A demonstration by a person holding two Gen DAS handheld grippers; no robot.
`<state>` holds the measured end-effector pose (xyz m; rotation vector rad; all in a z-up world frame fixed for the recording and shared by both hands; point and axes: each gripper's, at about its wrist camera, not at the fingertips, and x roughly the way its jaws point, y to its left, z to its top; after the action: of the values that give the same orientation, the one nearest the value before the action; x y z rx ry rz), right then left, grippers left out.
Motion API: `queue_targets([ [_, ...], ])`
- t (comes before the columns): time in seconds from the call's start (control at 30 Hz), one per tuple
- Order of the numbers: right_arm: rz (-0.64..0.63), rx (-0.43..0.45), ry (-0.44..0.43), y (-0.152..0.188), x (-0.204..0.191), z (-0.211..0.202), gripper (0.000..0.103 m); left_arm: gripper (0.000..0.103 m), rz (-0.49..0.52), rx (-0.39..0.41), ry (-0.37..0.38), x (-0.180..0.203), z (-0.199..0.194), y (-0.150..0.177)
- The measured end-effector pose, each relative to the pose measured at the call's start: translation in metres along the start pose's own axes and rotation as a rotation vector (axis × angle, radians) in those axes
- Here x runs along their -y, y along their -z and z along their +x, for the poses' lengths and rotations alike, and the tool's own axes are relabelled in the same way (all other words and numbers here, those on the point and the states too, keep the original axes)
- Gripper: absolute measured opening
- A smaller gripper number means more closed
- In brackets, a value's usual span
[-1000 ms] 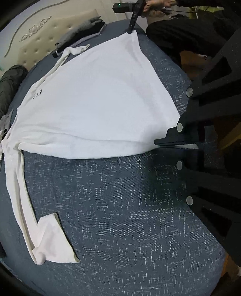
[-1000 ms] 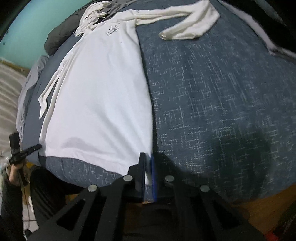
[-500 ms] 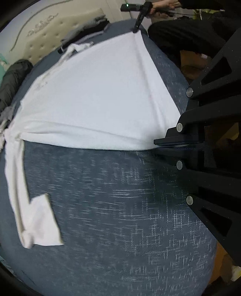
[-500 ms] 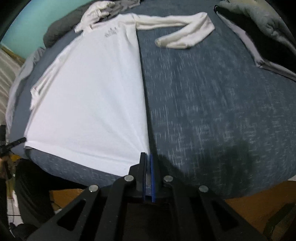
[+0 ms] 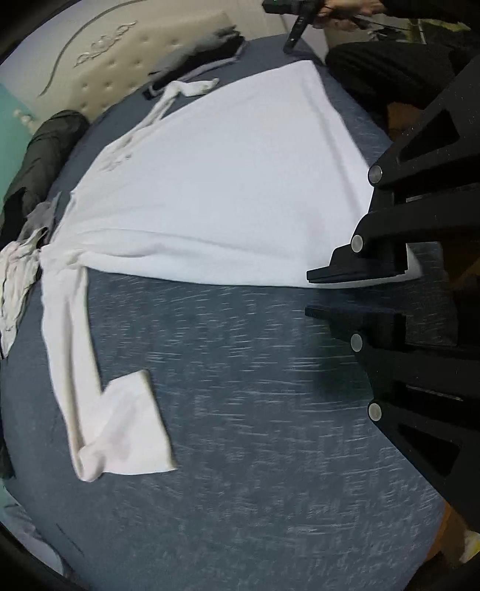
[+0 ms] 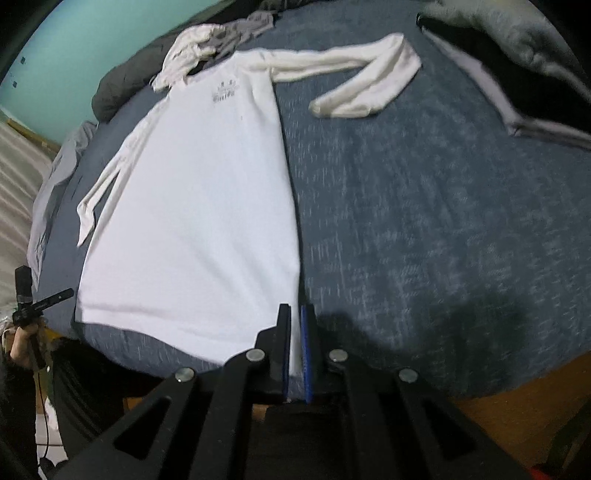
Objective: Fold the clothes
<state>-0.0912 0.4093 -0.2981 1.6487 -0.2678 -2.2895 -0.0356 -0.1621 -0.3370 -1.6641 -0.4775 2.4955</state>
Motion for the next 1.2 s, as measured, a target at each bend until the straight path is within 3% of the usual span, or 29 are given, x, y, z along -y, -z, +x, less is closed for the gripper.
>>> queue_targets([
  [0.17,0.018,0.051,-0.011,-0.011,0.002,-0.017,0.005,0.012,-0.002,0.029,0.026,0.004,0.0,-0.016],
  [0.4,0.038,0.051,-0.031,-0.034,-0.001,-0.012,0.005,0.013,0.007,0.046,0.019,0.006,0.003,-0.049],
  [0.57,0.023,0.061,-0.036,-0.065,-0.011,-0.001,0.006,0.028,0.029,0.075,0.008,0.012,0.005,-0.098],
  [0.83,-0.031,0.09,-0.058,-0.16,-0.042,0.033,0.015,0.034,0.082,0.097,-0.013,0.023,0.024,-0.199],
  [0.97,-0.089,0.107,-0.056,-0.217,-0.06,0.054,0.016,0.044,0.101,0.101,-0.023,0.025,0.051,-0.257],
  [1.2,-0.139,0.14,-0.028,-0.32,-0.074,0.102,0.018,0.045,0.136,0.071,-0.025,0.027,0.105,-0.341],
])
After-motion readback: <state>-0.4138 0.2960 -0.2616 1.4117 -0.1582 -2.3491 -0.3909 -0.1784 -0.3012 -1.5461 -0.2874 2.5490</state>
